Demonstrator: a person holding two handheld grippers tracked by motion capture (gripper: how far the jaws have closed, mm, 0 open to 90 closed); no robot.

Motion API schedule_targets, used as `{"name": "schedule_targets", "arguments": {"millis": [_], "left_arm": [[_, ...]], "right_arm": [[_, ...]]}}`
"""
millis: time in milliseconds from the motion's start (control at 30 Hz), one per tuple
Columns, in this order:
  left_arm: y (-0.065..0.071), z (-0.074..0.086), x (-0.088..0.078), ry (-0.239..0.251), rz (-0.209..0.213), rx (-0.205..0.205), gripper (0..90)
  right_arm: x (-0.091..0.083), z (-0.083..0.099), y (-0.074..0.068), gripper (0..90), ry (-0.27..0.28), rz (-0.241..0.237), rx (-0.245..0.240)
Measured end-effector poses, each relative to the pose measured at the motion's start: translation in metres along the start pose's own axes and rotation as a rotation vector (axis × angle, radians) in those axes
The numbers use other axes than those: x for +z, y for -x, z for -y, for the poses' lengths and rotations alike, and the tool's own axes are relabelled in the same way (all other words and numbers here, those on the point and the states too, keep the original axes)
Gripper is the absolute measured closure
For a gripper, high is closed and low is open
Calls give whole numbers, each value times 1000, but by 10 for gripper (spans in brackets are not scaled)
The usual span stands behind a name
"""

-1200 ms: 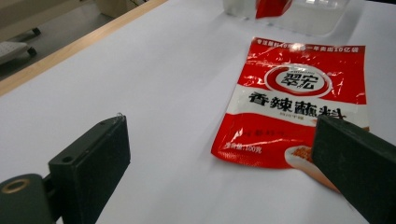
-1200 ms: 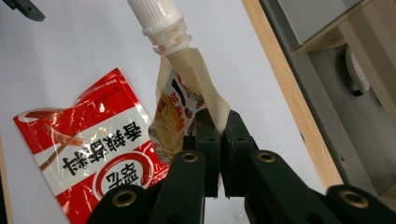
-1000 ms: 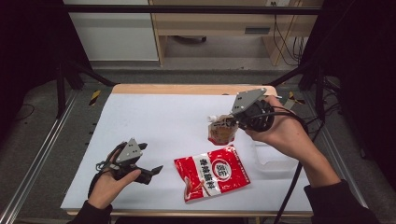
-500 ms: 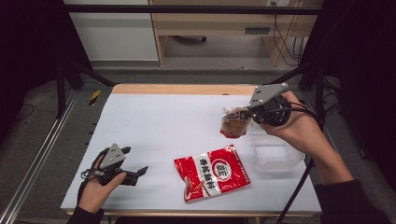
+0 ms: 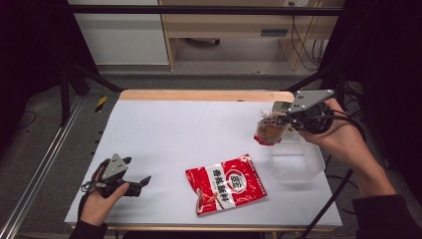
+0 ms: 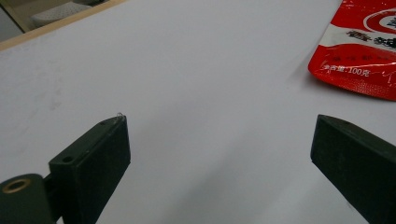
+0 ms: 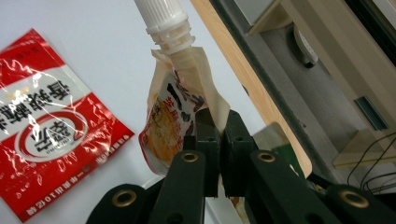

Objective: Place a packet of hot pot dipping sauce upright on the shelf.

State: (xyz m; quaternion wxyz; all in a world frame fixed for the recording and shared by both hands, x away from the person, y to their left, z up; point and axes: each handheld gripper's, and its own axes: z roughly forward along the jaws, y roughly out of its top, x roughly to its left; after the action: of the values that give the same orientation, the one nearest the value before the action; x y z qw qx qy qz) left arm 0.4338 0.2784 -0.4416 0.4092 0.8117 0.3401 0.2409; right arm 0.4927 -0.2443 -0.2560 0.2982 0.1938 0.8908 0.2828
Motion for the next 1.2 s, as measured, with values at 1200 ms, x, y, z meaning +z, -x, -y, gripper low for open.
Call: {"name": "schedule_targets", "arguments": {"millis": [1200], "left_arm": [[0,0,2,-10,0,5,48]], "right_arm": [[56,73,43,878,-121,-24,114]]}}
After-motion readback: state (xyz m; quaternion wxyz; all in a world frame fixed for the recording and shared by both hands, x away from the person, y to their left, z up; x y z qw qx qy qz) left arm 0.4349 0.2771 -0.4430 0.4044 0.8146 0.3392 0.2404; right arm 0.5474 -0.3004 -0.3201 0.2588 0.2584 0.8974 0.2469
